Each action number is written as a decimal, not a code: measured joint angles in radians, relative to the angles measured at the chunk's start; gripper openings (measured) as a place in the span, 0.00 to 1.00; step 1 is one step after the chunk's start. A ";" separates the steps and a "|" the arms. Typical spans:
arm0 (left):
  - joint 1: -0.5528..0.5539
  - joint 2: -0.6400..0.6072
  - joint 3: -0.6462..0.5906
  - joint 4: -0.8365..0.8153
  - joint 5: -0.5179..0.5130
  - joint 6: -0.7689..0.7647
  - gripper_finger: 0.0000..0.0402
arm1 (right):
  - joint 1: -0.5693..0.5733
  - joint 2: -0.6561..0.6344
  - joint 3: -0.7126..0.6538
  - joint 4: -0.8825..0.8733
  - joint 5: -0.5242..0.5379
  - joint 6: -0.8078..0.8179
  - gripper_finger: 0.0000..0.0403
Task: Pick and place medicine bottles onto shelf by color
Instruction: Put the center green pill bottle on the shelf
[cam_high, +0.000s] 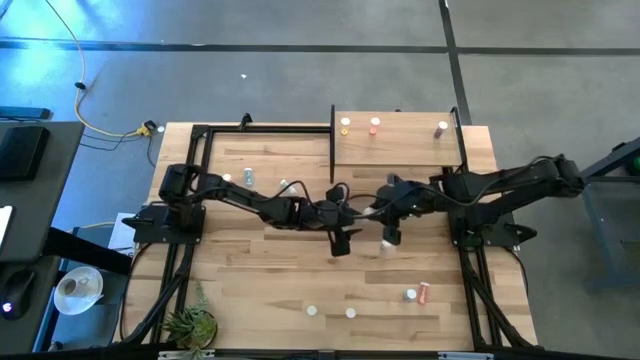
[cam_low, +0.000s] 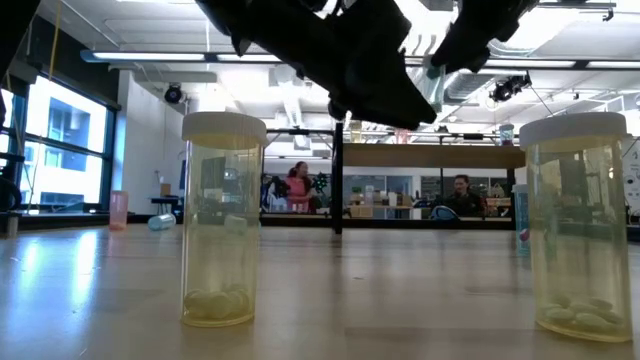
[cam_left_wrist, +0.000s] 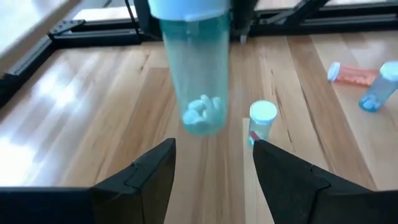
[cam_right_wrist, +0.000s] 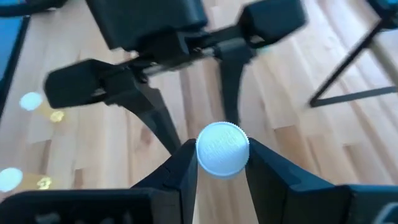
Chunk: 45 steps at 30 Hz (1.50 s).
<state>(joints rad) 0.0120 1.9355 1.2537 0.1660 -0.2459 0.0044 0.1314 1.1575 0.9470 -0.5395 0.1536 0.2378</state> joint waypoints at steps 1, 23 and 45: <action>0.003 -0.011 0.000 -0.025 0.001 0.000 0.51 | 0.000 -0.009 0.000 -0.007 0.014 0.006 0.25; 0.027 -0.196 -0.257 0.094 0.016 0.026 0.50 | -0.074 -0.202 0.000 0.025 0.489 -0.031 0.25; 0.028 -0.366 -0.488 0.304 0.027 -0.001 0.50 | -0.595 -0.239 0.000 0.051 0.432 0.065 0.25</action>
<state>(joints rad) 0.0399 1.5692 0.7653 0.4704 -0.2189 0.0036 -0.4632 0.9181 0.9466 -0.4883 0.5858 0.3029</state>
